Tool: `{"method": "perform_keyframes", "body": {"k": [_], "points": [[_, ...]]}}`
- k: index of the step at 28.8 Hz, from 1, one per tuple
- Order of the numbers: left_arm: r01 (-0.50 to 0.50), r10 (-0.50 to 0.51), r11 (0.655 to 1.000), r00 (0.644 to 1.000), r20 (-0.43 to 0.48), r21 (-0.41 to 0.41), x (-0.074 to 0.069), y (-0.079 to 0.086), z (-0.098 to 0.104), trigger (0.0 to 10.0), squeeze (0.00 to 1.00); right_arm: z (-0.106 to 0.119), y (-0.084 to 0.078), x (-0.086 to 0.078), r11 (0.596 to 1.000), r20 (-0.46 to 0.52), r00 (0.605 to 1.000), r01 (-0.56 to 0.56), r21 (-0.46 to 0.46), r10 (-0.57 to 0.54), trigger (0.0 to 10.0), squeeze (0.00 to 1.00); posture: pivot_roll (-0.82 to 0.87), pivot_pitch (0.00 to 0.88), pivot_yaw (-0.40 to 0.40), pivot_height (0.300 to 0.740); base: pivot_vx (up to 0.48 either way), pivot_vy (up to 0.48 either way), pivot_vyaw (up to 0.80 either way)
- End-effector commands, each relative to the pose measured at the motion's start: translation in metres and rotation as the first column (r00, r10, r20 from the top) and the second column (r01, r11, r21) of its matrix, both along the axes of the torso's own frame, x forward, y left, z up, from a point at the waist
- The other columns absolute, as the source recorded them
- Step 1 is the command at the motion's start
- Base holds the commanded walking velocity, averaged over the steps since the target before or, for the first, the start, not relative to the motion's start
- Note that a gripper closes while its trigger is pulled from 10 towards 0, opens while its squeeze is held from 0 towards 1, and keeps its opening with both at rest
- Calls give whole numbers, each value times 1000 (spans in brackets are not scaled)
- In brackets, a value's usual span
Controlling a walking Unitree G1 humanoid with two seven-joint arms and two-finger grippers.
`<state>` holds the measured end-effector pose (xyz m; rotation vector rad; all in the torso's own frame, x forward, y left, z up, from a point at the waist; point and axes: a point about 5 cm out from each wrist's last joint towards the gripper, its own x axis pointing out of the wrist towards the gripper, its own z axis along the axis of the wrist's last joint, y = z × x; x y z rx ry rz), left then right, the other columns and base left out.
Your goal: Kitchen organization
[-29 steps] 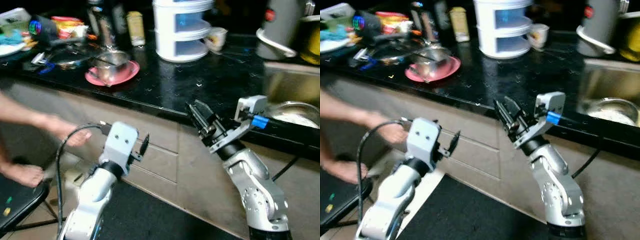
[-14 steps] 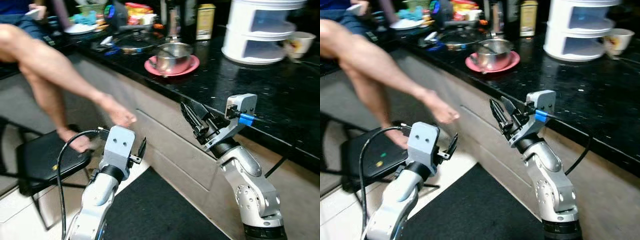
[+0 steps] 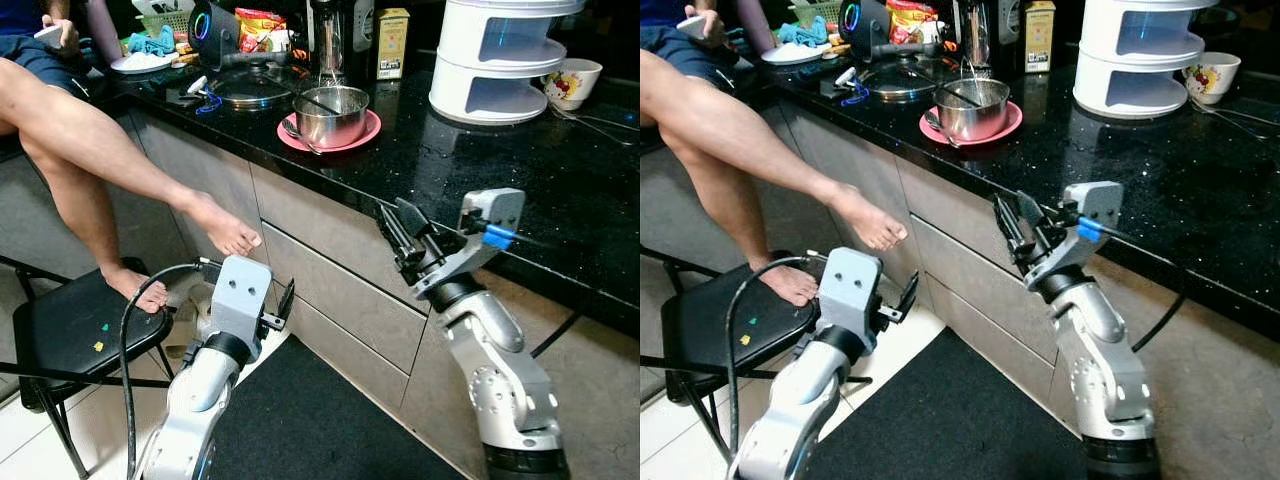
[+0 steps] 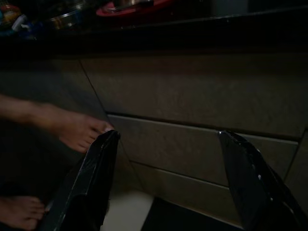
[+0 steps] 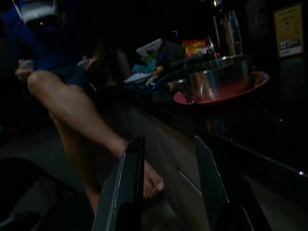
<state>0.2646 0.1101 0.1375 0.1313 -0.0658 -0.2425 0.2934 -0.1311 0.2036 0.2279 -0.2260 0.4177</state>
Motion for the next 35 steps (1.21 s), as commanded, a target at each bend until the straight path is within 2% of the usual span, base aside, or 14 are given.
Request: {"method": "perform_keyframes", "body": {"k": [1,4,7,13,16,20,21,24,35], "points": [[-32,32,999,999,-7,-22,5,8,-4,10000,0,-3,6,3,1000,-10,1000,-7,-27,7,10000,0,-106,0,3,740,0,0,0],[-43,43,999,999,-7,-29,7,8,-5,10000,0,-5,7,3,999,-14,1000,-7,-38,7,10000,0,-109,0,-3,740,0,0,0],[-63,63,998,998,13,-32,12,7,-4,10000,0,-7,10,7,994,-17,999,-31,-109,30,10000,0,-113,0,-41,740,0,0,0],[-59,60,998,998,27,-28,13,4,-4,10000,0,-10,7,11,993,-16,1000,-23,-114,22,10000,0,-92,0,-29,740,0,0,0],[-53,53,998,998,26,-27,15,7,-8,10000,0,-12,11,12,993,-9,1000,-10,-116,9,10000,0,-111,0,-11,740,0,0,0],[-55,56,997,998,7,-53,20,8,-13,10000,0,-16,17,13,972,-5,1000,-30,-234,30,10000,0,-131,0,-39,740,0,0,0],[-62,63,996,998,8,-58,21,7,-13,10000,0,-17,18,14,965,-9,999,-39,-259,38,10000,0,-122,0,-69,740,0,0,0],[-83,85,994,996,21,-68,22,6,-12,10000,0,-22,18,17,951,-19,998,-67,-302,65,10000,0,-102,0,-102,740,0,0,0],[-46,49,998,998,48,-51,26,3,-9,10000,0,-19,24,25,948,-1,997,-72,-311,75,10000,0,-92,0,-90,740,0,0,0]]}}
